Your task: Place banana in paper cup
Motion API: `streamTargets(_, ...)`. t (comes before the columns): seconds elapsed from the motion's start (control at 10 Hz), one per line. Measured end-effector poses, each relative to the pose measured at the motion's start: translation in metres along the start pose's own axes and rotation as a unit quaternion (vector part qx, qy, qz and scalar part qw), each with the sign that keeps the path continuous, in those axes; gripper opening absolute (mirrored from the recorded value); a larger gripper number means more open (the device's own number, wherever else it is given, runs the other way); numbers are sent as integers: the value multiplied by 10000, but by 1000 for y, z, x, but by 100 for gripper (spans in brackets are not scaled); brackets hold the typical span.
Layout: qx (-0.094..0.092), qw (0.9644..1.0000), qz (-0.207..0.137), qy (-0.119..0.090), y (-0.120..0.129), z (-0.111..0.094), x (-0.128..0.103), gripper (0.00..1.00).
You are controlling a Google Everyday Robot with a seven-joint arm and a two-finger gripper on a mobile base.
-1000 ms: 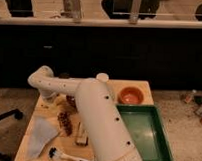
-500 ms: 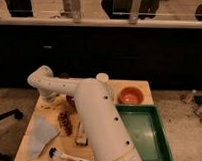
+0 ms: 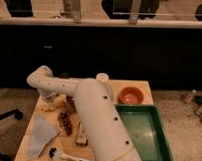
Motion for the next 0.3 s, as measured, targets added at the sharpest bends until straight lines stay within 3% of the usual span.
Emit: streamTargets(0.3, 92, 9999, -98, 32, 1, -4, -4, 1)
